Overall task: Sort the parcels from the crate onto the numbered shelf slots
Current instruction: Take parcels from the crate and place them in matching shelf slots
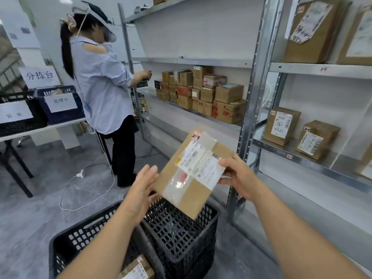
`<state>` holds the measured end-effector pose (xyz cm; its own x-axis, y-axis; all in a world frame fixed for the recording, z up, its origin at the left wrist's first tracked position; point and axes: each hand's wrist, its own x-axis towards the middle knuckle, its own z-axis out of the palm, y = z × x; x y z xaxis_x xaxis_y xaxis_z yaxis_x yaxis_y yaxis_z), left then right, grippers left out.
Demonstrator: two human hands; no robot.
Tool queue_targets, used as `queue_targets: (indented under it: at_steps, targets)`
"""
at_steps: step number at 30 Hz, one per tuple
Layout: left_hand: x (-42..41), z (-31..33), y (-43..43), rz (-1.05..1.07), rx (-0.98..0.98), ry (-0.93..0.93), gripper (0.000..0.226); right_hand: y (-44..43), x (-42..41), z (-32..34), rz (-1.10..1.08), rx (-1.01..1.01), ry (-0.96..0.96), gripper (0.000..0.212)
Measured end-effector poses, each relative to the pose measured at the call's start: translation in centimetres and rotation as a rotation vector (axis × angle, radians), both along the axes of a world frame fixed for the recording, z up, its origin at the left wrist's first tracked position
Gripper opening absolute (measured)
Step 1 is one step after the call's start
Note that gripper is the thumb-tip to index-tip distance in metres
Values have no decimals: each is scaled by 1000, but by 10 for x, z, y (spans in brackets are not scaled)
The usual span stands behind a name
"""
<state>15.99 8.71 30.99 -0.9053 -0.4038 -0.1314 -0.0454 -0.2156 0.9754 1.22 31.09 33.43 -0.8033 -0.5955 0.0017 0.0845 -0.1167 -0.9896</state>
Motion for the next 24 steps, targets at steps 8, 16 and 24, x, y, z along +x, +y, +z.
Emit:
queue_targets:
  at_steps: [8, 16, 24]
  targets:
    - [-21, 33, 47, -542, -378, -126, 88, 51, -11, 23, 9, 183, 109, 69]
    - [-54, 18, 119, -495, -327, 3, 90, 133, -1, 23, -134, 176, 165, 88]
    - [-101, 16, 194, -551, -192, 136, 64, 202, 47, -3, -305, 213, 249, 88]
